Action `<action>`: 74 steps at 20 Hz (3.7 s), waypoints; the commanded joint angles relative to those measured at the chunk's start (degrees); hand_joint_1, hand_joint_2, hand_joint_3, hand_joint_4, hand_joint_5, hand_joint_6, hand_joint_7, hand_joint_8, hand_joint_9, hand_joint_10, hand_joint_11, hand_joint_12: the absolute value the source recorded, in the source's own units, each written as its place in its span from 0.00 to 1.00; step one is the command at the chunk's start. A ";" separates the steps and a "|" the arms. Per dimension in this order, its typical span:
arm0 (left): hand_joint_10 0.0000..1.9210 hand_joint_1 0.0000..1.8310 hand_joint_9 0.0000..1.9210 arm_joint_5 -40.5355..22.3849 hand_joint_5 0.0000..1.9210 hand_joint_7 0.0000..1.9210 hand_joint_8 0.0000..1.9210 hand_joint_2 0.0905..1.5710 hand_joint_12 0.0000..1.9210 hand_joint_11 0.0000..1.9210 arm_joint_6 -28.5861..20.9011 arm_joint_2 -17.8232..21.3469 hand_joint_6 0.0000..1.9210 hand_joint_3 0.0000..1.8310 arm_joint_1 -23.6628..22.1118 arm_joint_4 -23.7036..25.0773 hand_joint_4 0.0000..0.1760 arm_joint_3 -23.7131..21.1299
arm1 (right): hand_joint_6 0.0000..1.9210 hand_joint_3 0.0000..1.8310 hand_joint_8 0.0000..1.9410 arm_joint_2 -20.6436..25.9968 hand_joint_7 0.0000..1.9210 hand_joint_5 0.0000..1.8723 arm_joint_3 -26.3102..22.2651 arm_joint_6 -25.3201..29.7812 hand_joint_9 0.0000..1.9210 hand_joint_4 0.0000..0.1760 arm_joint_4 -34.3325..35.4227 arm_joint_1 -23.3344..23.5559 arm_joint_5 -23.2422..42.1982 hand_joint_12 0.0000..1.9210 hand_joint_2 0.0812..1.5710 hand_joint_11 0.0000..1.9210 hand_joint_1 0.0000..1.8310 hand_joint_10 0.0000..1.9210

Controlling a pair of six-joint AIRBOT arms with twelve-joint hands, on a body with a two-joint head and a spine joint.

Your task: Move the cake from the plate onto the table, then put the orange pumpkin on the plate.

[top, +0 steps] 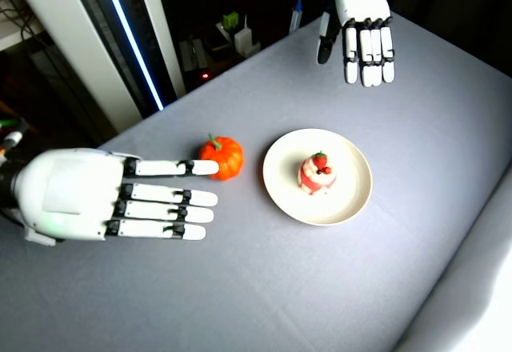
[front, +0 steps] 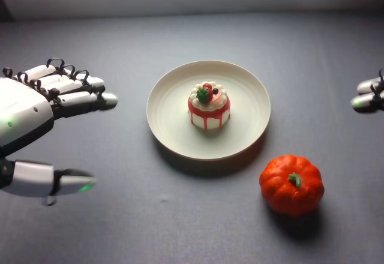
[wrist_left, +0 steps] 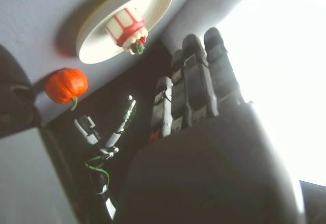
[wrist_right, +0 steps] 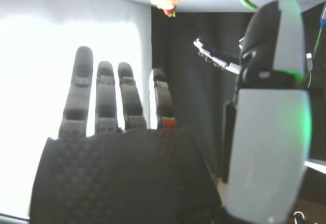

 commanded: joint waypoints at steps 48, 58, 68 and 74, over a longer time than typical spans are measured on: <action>0.01 0.62 0.51 28.16 0.43 0.48 0.00 0.67 0.55 0.27 -10.23 -33.96 0.07 0.00 -32.10 22.49 0.00 28.46 | 0.00 0.00 0.00 -2.12 0.21 0.32 0.84 2.48 0.21 0.00 -5.88 6.15 6.42 0.59 0.82 0.04 0.30 0.00; 0.42 0.71 0.57 17.28 0.70 0.57 0.54 0.64 0.67 0.43 -6.59 -21.87 0.03 0.00 -31.43 14.36 0.00 21.27 | 0.00 0.00 0.00 -2.09 0.25 0.36 0.85 3.41 0.26 0.00 -5.88 6.12 6.37 0.59 0.81 0.08 0.33 0.00; 0.31 0.70 0.55 6.86 0.60 0.59 0.42 0.64 0.50 0.44 5.64 -4.26 0.29 0.00 -13.46 -1.10 0.00 6.15 | 0.00 0.00 0.00 -1.59 0.23 0.33 0.55 4.47 0.22 0.00 -5.87 5.97 6.19 0.63 0.83 0.00 0.38 0.00; 0.08 0.60 0.46 5.44 0.39 0.46 0.02 0.62 0.59 0.25 5.67 -6.24 0.01 0.00 -7.57 -5.28 0.00 5.63 | 0.00 0.00 0.00 -1.59 0.25 0.35 0.56 4.57 0.24 0.00 -5.88 5.96 6.15 0.66 0.82 0.00 0.39 0.00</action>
